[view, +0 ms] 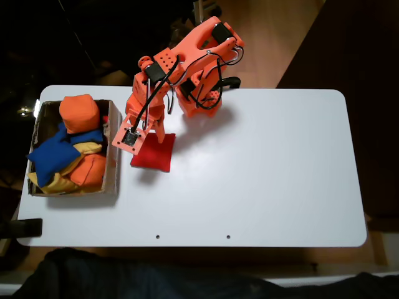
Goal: Grasp a bag and put it in the box.
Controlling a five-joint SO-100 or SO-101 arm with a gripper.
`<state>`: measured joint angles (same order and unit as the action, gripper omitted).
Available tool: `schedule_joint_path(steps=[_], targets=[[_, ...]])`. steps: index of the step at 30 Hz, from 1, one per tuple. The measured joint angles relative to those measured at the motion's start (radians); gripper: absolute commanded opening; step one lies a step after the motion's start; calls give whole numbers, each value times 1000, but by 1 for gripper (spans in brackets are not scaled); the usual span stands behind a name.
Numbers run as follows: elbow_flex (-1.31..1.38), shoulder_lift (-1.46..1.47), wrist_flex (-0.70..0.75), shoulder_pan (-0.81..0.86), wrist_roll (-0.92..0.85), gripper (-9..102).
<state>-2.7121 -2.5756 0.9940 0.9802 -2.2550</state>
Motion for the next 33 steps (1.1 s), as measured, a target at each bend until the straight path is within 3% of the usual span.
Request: schedule_joint_path(steps=[33], targets=[[-175,-57,-167,-2,-48,54]])
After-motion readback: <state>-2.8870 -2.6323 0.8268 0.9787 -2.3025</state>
